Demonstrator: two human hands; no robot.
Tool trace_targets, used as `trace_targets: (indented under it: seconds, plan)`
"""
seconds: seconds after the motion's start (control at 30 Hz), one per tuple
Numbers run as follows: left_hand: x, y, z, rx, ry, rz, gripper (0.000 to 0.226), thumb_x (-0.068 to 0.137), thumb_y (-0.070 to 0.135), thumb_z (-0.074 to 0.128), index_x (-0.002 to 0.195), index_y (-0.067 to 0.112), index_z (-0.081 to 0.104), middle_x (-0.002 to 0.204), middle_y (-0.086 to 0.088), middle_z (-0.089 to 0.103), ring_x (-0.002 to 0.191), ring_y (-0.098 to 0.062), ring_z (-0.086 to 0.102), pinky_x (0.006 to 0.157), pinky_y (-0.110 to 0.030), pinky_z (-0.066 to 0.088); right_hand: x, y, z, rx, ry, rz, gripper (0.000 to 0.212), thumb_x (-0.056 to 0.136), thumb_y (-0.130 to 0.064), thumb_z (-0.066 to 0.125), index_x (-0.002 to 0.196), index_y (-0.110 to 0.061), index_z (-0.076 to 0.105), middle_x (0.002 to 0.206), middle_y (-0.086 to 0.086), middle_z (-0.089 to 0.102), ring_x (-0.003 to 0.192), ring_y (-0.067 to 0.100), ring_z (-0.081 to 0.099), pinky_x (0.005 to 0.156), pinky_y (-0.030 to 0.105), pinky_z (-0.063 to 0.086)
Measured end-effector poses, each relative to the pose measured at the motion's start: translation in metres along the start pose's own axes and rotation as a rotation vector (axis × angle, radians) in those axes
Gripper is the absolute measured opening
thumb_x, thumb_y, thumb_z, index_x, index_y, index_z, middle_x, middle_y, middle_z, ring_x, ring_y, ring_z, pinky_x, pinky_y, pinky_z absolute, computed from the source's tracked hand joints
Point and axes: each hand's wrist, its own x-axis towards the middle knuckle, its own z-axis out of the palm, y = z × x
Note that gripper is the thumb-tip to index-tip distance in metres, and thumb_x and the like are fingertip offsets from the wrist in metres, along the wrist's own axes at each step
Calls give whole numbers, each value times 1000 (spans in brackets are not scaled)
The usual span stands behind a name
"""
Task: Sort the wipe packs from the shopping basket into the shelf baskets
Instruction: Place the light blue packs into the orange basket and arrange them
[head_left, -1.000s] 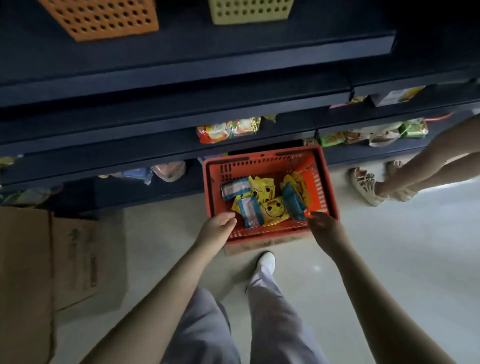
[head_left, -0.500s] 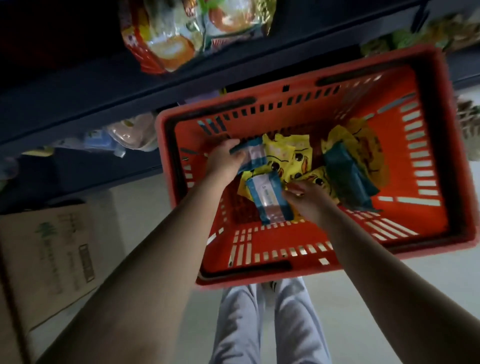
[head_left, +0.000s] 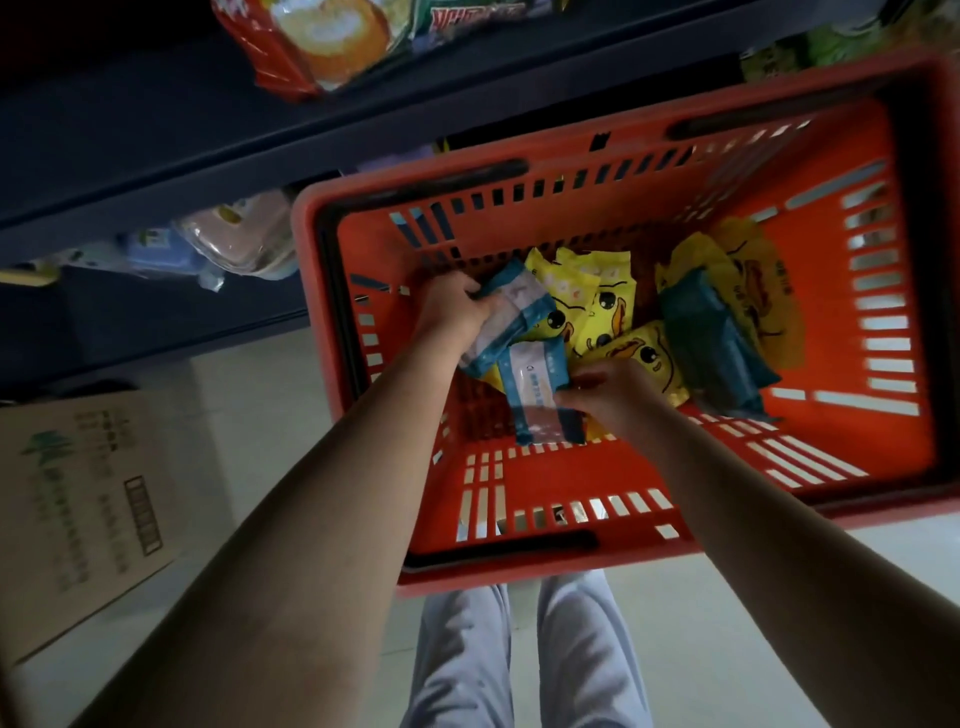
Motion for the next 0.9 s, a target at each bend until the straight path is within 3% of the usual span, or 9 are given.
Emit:
trace_targets:
  seconds: [0.1, 0.2, 0.27, 0.33, 0.4, 0.57, 0.67, 0.77, 0.9]
  plan:
    - [-2, 3, -1, 1, -1, 9, 42, 83, 30, 74, 115, 9, 58, 110, -6, 58, 89, -16, 55, 65, -24, 42, -2, -1, -3, 28, -13, 7, 26, 88, -17, 66, 112, -6, 63, 109, 12, 68, 82, 15, 64, 68, 27, 56]
    - [-9, 7, -6, -8, 6, 17, 35, 82, 28, 75, 102, 12, 52, 100, -4, 54, 83, -17, 53, 56, -25, 36, -8, 0, -17, 86, 22, 9, 23, 92, -18, 62, 111, -5, 60, 110, 12, 64, 97, 23, 62, 64, 25, 54]
    - [-23, 12, -15, -41, 17, 29, 34, 81, 27, 76, 102, 13, 53, 99, -6, 58, 85, -22, 58, 60, -27, 43, -19, 0, -32, 97, 114, 19, 22, 93, -20, 60, 112, -9, 59, 105, 9, 61, 95, 23, 61, 65, 30, 53]
    - [-46, 24, -30, -111, 16, 57, 36, 83, 25, 74, 113, 13, 58, 106, -7, 64, 95, -25, 64, 77, -33, 52, -36, -3, -49, 146, 216, 0, 21, 92, -18, 59, 113, -13, 61, 108, 12, 64, 90, 24, 61, 65, 31, 49]
    - [-84, 39, -50, -245, 26, 69, 32, 87, 23, 69, 117, 16, 60, 109, -3, 67, 98, -23, 66, 85, -38, 54, -69, -15, -68, 390, 245, -57, 21, 94, -10, 54, 112, -16, 62, 110, 15, 65, 94, 31, 64, 70, 34, 52]
    - [-228, 81, -119, -896, -11, -48, 22, 91, 9, 62, 110, 21, 58, 108, -4, 70, 99, -23, 68, 75, -38, 58, -199, -83, -112, 767, 239, -240, 22, 99, -19, 49, 116, -24, 63, 112, 6, 69, 103, 31, 66, 85, 50, 54]
    - [-311, 94, -158, -1153, -20, -61, 31, 91, 5, 59, 120, 15, 56, 112, -10, 69, 99, -27, 68, 65, -37, 60, -276, -130, -126, 784, 243, -356, 21, 96, -17, 57, 113, -24, 65, 104, -1, 72, 98, 23, 67, 81, 40, 55]
    - [-371, 101, -187, -1332, 59, -56, 30, 91, 17, 62, 120, 20, 55, 110, -8, 70, 96, -25, 69, 60, -35, 59, -333, -162, -129, 645, 184, -487, 23, 88, -12, 67, 108, -23, 67, 100, -1, 73, 88, 15, 68, 73, 30, 55]
    - [-419, 109, -237, -1348, 181, 34, 18, 91, 23, 64, 108, 19, 63, 99, -5, 74, 82, -19, 73, 62, -37, 60, -380, -206, -125, 572, 177, -545, 23, 84, -18, 72, 106, -22, 69, 100, 1, 73, 90, 21, 69, 75, 38, 54]
